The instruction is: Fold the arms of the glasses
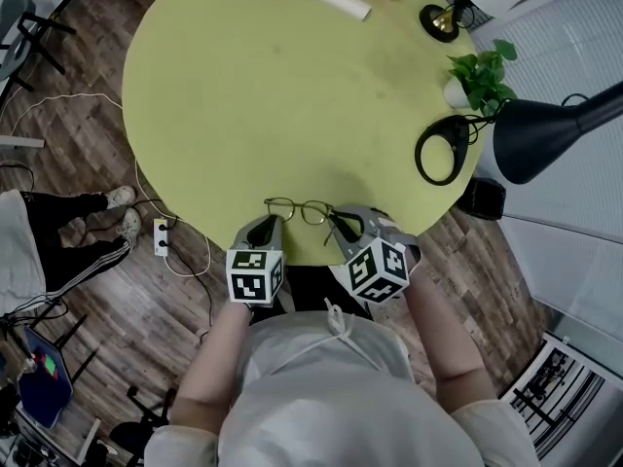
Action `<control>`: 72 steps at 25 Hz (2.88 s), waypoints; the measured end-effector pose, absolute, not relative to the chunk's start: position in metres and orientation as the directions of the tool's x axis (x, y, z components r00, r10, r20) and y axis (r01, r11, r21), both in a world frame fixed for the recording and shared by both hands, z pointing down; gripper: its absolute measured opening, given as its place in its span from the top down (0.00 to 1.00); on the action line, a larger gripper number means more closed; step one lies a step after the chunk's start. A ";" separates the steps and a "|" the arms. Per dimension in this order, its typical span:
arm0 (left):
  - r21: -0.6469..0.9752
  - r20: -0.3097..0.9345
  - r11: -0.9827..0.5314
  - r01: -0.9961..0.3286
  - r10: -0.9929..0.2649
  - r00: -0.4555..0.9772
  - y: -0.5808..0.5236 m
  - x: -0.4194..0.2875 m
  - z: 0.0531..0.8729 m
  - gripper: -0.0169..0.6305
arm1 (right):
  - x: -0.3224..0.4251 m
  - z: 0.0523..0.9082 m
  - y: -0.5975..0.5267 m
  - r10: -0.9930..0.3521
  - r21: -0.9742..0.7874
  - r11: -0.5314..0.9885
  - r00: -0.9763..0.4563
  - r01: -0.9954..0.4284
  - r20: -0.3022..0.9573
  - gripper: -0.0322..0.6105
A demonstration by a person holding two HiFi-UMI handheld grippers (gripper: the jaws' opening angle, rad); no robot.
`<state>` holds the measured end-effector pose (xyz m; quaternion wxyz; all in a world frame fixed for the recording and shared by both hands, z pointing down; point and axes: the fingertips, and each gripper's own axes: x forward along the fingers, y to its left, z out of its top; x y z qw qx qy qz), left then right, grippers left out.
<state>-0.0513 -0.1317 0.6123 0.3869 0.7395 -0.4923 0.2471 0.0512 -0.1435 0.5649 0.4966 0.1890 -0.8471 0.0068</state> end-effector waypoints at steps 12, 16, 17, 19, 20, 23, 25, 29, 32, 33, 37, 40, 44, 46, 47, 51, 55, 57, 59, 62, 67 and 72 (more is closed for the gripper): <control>0.331 0.752 -0.249 -0.910 -0.513 0.414 -0.132 -0.048 0.612 0.96 | 0.038 0.568 -0.143 -0.262 0.197 0.960 -0.395 -0.197 0.880 0.91; 0.313 0.748 -0.245 -0.918 -0.531 0.397 -0.132 -0.050 0.611 0.96 | 0.027 0.573 -0.144 -0.237 0.181 0.967 -0.378 -0.179 0.895 0.90; 0.308 0.749 -0.245 -0.919 -0.534 0.393 -0.133 -0.050 0.612 0.96 | 0.025 0.575 -0.145 -0.233 0.178 0.968 -0.376 -0.176 0.897 0.90; 0.302 0.749 -0.246 -0.921 -0.537 0.389 -0.133 -0.049 0.612 0.96 | 0.020 0.577 -0.146 -0.224 0.170 0.971 -0.378 -0.171 0.898 0.91; 0.300 0.749 -0.247 -0.922 -0.538 0.387 -0.133 -0.049 0.612 0.96 | 0.018 0.578 -0.146 -0.221 0.168 0.971 -0.379 -0.168 0.899 0.91; 0.293 0.749 -0.245 -0.924 -0.542 0.381 -0.133 -0.050 0.612 0.96 | 0.012 0.584 -0.148 -0.221 0.170 0.972 -0.380 -0.162 0.898 0.91; 0.284 0.748 -0.245 -0.927 -0.549 0.374 -0.133 -0.050 0.613 0.96 | 0.010 0.587 -0.149 -0.218 0.168 0.973 -0.381 -0.160 0.898 0.91; 0.262 0.746 -0.253 -0.931 -0.559 0.362 -0.132 -0.050 0.613 0.96 | 0.005 0.594 -0.151 -0.202 0.157 0.977 -0.380 -0.146 0.903 0.91; 0.254 0.744 -0.256 -0.933 -0.564 0.358 -0.133 -0.050 0.615 0.96 | 0.002 0.599 -0.152 -0.187 0.145 0.980 -0.383 -0.137 0.905 0.91; 0.253 0.745 -0.255 -0.933 -0.564 0.356 -0.133 -0.049 0.614 0.96 | 0.002 0.600 -0.152 -0.182 0.140 0.981 -0.385 -0.135 0.905 0.91; 0.243 0.744 -0.256 -0.935 -0.570 0.350 -0.134 -0.048 0.612 0.96 | 0.001 0.606 -0.151 -0.140 0.097 0.987 -0.389 -0.127 0.911 0.90; 0.250 0.740 -0.258 -0.933 -0.571 0.355 -0.131 -0.048 0.610 0.96 | -0.001 0.612 -0.149 -0.118 0.087 0.991 -0.358 -0.101 0.926 0.90; 0.257 0.733 -0.254 -0.933 -0.577 0.359 -0.131 -0.048 0.604 0.96 | -0.001 0.618 -0.152 -0.135 0.121 0.991 -0.340 -0.064 0.930 0.91; 0.251 0.738 -0.255 -0.934 -0.574 0.355 -0.132 -0.049 0.607 0.96 | -0.001 0.619 -0.152 -0.128 0.111 0.992 -0.349 -0.066 0.929 0.91; 0.251 0.742 -0.256 -0.934 -0.569 0.355 -0.131 -0.050 0.609 0.96 | -0.001 0.619 -0.152 -0.123 0.107 0.992 -0.352 -0.066 0.928 0.91; 0.261 0.743 -0.256 -0.931 -0.562 0.363 -0.132 -0.051 0.608 0.96 | -0.004 0.618 -0.151 -0.126 0.104 0.992 -0.376 -0.078 0.918 0.89; 0.264 0.735 -0.265 -0.927 -0.567 0.372 -0.135 -0.049 0.600 0.96 | -0.008 0.603 -0.151 -0.129 0.064 0.986 -0.459 -0.154 0.879 0.75; 0.267 0.724 -0.276 -0.923 -0.575 0.381 -0.136 -0.047 0.589 0.96 | -0.010 0.587 -0.150 -0.141 0.032 0.976 -0.517 -0.213 0.844 0.75; 0.270 0.701 -0.292 -0.918 -0.594 0.395 -0.141 -0.047 0.571 0.96 | -0.010 0.568 -0.154 -0.189 0.021 0.957 -0.565 -0.291 0.803 0.76; 0.256 0.652 -0.326 -0.910 -0.637 0.412 -0.151 -0.050 0.536 0.96 | -0.006 0.537 -0.165 -0.307 0.029 0.905 -0.607 -0.424 0.733 0.82; 0.201 0.540 -0.390 -0.899 -0.721 0.434 -0.161 -0.054 0.464 0.96 | 0.014 0.477 -0.174 -0.530 -0.012 0.751 -0.613 -0.660 0.586 0.95; 0.124 0.426 -0.450 -0.884 -0.781 0.457 -0.157 -0.063 0.397 0.96 | 0.029 0.422 -0.162 -0.693 -0.014 0.618 -0.553 -0.786 0.463 0.95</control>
